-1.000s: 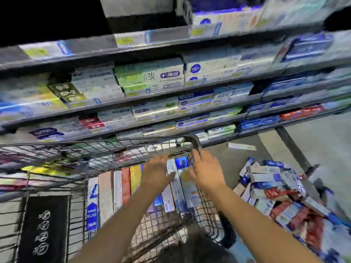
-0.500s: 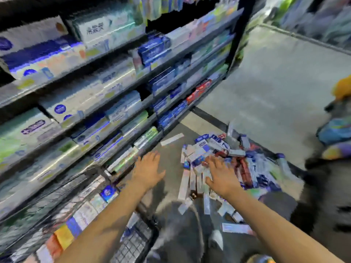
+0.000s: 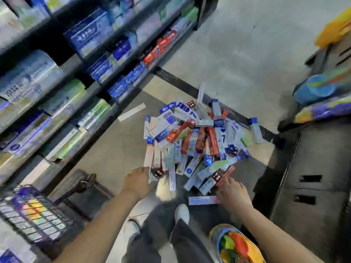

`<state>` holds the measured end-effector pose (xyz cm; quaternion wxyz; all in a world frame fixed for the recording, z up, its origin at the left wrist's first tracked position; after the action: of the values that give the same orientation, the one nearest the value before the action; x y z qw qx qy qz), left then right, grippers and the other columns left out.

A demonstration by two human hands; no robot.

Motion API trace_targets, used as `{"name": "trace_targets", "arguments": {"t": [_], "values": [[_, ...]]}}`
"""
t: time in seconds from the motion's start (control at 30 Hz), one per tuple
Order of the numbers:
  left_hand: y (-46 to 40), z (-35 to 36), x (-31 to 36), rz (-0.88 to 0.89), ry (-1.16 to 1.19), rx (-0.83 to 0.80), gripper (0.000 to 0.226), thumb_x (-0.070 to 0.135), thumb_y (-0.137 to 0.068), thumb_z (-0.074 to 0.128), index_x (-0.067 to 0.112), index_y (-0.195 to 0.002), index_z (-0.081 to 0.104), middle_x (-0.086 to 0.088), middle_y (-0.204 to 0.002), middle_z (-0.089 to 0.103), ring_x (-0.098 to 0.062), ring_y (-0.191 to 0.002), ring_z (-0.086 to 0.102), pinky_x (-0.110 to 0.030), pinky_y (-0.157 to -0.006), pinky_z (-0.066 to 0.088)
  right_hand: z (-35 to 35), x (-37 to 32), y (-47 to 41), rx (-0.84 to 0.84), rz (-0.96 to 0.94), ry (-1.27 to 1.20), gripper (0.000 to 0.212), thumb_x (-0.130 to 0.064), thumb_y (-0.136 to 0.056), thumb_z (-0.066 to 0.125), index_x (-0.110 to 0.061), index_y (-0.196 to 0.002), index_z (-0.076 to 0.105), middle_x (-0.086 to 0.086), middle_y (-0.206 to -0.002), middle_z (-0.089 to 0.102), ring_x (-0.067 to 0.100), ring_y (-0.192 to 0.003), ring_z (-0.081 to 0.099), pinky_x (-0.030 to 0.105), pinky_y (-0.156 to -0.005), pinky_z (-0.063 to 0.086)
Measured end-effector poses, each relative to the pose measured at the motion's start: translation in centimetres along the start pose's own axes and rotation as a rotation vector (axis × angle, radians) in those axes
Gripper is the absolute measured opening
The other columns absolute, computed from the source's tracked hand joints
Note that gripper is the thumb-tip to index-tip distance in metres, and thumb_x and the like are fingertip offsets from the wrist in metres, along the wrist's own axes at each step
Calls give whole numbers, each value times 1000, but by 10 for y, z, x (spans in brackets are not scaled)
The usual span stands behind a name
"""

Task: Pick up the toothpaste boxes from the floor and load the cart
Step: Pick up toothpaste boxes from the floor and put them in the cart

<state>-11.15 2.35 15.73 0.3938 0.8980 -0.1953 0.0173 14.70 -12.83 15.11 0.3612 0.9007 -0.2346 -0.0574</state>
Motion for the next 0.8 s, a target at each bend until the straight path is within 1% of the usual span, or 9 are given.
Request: {"name": "trace_targets", "arguments": {"t": [0.03,0.17,0.27,0.37,0.4,0.5,0.6,0.67,0.8], "values": [[-11,10,-2,-16,7,-20,61,48,-93,46,13,-141,34,-8,-144,41,-27,-130,41,-36,-103,38,9,-1,-10,-33,-8,-18,67,-45,-90,34,-17,-149,20,4,-141,43,25,-125,47,40,-105,37],[-63,57,-18,-68,23,-87,59,46,-94,45,12,-140,34,-9,-142,42,-27,-128,43,-35,-102,38,56,-16,-58,-143,-15,-147,66,-41,-94,44,-12,-148,18,7,-139,43,27,-125,46,37,-100,38],[-110,101,-36,-101,25,-153,59,43,-92,49,13,-141,32,-8,-142,41,-26,-127,43,-35,-104,38,106,-37,-102,-202,-10,-233,66,-42,-94,46,-11,-147,20,8,-140,43,27,-125,46,37,-97,43],[-160,149,-53,-133,18,-191,62,43,-92,49,15,-143,29,-6,-141,42,-25,-127,42,-35,-103,39,163,-65,-149,-257,-23,-279,69,-45,-94,47,-11,-147,20,8,-143,42,26,-128,44,34,-98,41],[-178,167,-58,-137,19,-189,62,43,-92,49,15,-143,29,-5,-140,42,-25,-126,42,-35,-102,39,182,-74,-165,-266,-32,-289,68,-45,-94,48,-12,-146,21,8,-141,44,25,-127,45,34,-98,41],[-228,220,-72,-125,8,-169,62,42,-91,52,18,-144,29,-3,-138,44,-23,-123,45,-35,-98,41,236,-99,-216,-278,-22,-370,57,-41,-94,50,-16,-140,28,5,-131,50,23,-118,52,33,-89,43],[-279,274,-87,-128,-17,-168,57,41,-90,54,18,-139,33,-4,-133,47,-23,-118,49,-34,-92,43,293,-121,-270,-296,11,-459,54,-41,-92,53,-13,-134,35,10,-123,52,28,-112,53,36,-88,46],[-311,310,-100,-159,-30,-185,56,41,-90,54,17,-136,33,-6,-131,47,-24,-117,49,-35,-90,43,330,-134,-304,-288,75,-528,58,-45,-88,57,-12,-131,39,11,-121,54,29,-109,55,38,-88,48],[-356,373,-123,-279,-34,-202,62,41,-88,56,12,-136,30,-8,-133,43,-25,-119,47,-36,-89,43,390,-160,-356,-261,120,-571,66,-48,-84,61,-12,-132,34,9,-126,53,27,-113,54,36,-88,48]]}}
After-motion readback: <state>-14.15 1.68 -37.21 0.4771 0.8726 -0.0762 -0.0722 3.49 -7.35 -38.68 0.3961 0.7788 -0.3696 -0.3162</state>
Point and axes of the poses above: each hand's wrist, its own y-axis away from the middle knuckle, its own z-axis out of the palm, x = y × z, the point moved 3 cm from there along -y, towards the middle knuckle
